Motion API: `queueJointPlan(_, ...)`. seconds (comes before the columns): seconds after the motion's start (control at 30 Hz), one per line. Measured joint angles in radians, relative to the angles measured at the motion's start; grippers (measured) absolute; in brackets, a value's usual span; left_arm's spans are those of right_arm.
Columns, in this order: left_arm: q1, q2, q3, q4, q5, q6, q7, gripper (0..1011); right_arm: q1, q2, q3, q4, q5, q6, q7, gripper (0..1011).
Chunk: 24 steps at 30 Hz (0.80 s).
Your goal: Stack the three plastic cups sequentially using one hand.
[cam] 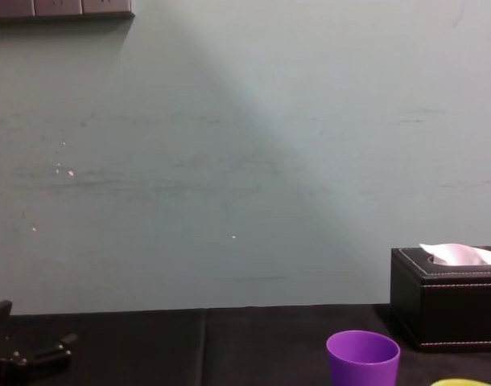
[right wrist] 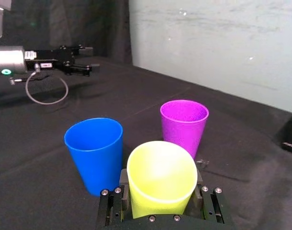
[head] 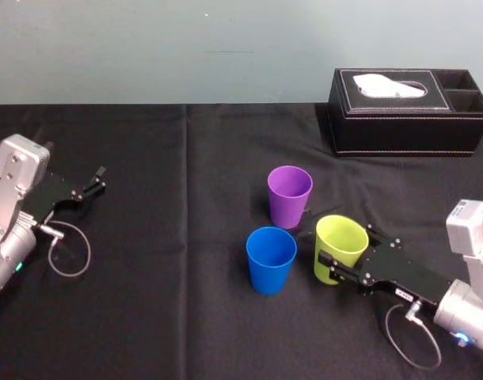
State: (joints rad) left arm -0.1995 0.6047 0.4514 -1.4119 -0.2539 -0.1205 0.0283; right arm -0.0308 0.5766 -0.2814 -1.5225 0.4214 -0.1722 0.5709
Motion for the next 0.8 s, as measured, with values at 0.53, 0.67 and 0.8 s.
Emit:
queueJointPlan(0.53,0.000,0.000,0.000,0.000,0.000,0.000,0.000,1011,-0.193,0.054,0.165,-0.355,-0.040,0.133,-0.190,739)
queueJointPlan(0.67,0.000,0.000,0.000,0.000,0.000,0.000,0.000,1011,-0.179,0.055,0.175,-0.396,-0.056,0.178,-0.198,739)
queueJointPlan(0.8,0.000,0.000,0.000,0.000,0.000,0.000,0.000,1011,-0.150,0.048,0.166,-0.405,-0.071,0.205,-0.198,739)
